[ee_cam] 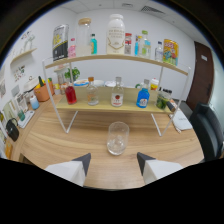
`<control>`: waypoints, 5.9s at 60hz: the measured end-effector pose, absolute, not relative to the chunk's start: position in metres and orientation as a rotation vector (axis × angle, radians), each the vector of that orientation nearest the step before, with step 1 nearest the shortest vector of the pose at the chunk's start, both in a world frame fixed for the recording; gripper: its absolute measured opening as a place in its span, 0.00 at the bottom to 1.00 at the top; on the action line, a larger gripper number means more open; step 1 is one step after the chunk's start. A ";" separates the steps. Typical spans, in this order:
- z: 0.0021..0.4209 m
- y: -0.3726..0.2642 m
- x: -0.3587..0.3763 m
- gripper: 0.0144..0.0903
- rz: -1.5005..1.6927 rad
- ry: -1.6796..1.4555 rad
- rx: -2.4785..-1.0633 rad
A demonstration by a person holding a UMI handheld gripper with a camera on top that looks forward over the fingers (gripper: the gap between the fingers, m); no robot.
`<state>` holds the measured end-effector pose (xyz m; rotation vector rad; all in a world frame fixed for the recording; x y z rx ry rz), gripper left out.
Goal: Make me a cup of Mojito.
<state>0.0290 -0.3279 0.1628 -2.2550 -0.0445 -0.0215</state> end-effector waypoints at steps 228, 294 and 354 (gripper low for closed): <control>0.227 -0.205 0.102 0.01 -1.272 -1.574 -1.156; 0.031 -0.274 0.262 0.01 0.066 0.082 -2.303; 0.149 -0.322 0.168 0.93 -0.045 0.114 -2.089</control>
